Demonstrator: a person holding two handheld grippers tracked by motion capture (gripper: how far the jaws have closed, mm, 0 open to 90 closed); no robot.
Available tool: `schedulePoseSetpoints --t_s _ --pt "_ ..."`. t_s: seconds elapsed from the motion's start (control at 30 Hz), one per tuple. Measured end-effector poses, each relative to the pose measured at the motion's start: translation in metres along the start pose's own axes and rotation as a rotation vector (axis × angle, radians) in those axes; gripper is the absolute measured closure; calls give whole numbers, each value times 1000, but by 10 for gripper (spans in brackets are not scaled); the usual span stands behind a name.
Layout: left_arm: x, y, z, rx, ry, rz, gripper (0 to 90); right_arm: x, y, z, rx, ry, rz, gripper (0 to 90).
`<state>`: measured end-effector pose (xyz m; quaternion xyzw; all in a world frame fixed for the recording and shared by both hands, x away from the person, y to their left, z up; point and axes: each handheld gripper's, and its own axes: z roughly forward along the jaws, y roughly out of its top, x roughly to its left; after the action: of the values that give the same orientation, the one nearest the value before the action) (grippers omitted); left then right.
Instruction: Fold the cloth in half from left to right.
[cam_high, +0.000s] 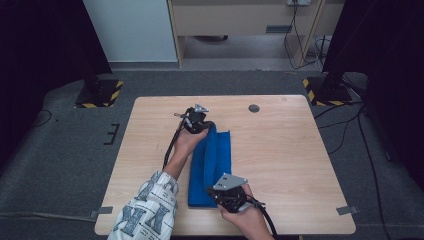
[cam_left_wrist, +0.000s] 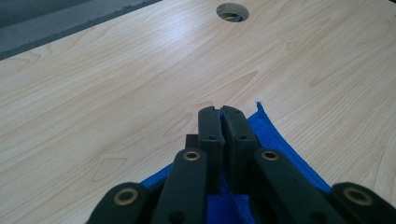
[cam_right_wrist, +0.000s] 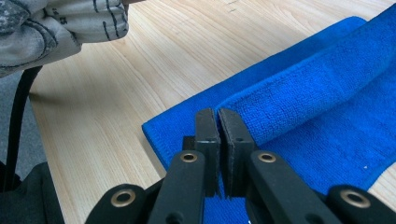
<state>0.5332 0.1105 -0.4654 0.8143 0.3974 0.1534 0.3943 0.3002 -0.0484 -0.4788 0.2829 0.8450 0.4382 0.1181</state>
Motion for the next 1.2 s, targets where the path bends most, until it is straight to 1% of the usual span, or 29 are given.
schedulePoseSetpoints --t_s 0.3,0.4,0.5,0.67,0.93,1.07,1.2 --pt "-4 0 5 11 -1 7 869 -2 -4 -1 10 -4 1 871" --pt "-5 -2 8 25 3 14 867 -2 -6 -2 18 -5 1 872" --pt "-7 -1 10 19 -1 12 868 -3 -10 -2 27 -5 4 871" --pt "-11 1 10 20 -5 23 867 -4 -15 -1 37 -4 14 870" --pt "-14 2 11 25 -10 30 865 -3 -15 -4 31 2 14 869" --pt "-17 1 15 39 -12 36 864 -2 -16 -4 32 1 17 869" --pt "-17 1 18 40 -9 34 863 -5 -19 -4 37 -3 22 868"
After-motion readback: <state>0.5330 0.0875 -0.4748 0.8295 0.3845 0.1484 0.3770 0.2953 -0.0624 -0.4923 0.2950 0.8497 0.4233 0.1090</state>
